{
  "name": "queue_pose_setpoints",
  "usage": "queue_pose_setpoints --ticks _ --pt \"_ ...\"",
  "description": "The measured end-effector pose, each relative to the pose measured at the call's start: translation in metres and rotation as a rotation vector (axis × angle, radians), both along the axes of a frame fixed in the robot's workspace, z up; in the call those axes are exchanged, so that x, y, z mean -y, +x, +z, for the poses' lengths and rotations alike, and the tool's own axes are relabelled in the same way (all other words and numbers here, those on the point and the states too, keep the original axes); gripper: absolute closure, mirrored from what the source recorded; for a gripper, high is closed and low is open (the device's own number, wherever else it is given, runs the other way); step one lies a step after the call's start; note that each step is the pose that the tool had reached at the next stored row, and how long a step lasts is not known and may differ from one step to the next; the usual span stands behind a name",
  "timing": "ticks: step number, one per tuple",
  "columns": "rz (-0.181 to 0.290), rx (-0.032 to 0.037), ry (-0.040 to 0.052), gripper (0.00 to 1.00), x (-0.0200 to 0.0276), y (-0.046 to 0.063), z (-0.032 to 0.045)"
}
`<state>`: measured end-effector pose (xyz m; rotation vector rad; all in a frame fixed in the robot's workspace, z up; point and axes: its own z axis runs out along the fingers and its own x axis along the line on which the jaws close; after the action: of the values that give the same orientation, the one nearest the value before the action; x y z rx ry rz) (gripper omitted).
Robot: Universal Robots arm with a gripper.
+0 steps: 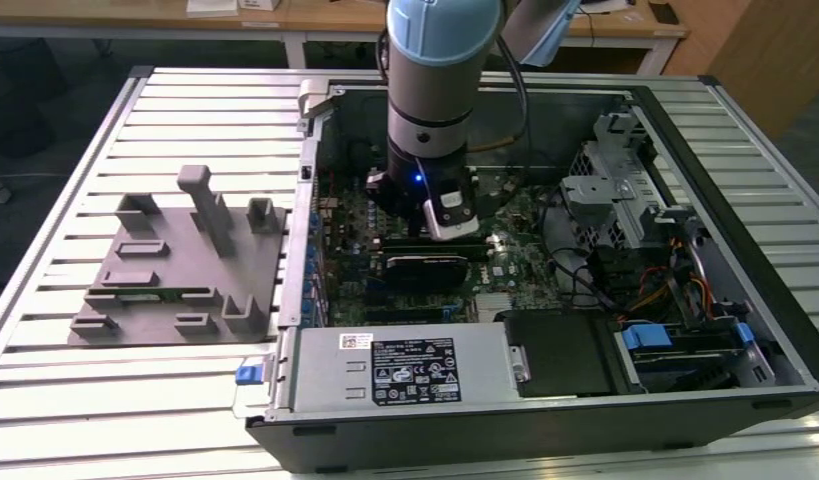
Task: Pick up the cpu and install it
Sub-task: 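Install the second cpu locking lever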
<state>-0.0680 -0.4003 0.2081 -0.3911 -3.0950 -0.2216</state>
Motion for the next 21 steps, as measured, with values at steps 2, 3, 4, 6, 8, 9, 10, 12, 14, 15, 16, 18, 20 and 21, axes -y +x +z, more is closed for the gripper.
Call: queue_pose_setpoints --ticks 2,3,4,6,8,9,10,12,14,15,16,18,20,21 --pt "0.0 0.0 0.0107 0.89 0.001 -0.001 -0.0012" --pt "0.0 0.0001 0.0138 0.89 0.0015 -0.001 -0.002" --pt "0.0 0.0001 0.0162 0.89 0.0021 -0.001 -0.0028" --pt "-0.001 0.0001 0.0213 0.89 0.0029 -0.002 -0.0045" --pt "-0.001 0.0 0.0313 0.89 0.0033 -0.003 -0.0056" --pt "-0.001 0.0 0.0372 0.89 0.0034 -0.004 -0.0061" --pt "-0.001 0.0 0.0424 0.89 0.0035 -0.005 -0.0066" --pt "-0.001 0.0 0.0523 0.89 0.0036 -0.006 -0.0078" --pt "-0.001 0.0 0.0606 0.89 0.0036 -0.008 -0.009" --pt "-0.001 0.0 0.064 0.89 0.0036 -0.008 -0.0099" --pt "-0.001 0.0 0.0677 0.89 0.0036 -0.009 -0.0107" --pt "-0.002 -0.0002 0.0744 0.89 0.0037 -0.009 -0.0121" --pt "-0.002 0.0002 0.0824 0.89 0.0036 -0.009 -0.0139" --pt "-0.002 0.0004 0.0867 0.89 0.0035 -0.009 -0.0146"
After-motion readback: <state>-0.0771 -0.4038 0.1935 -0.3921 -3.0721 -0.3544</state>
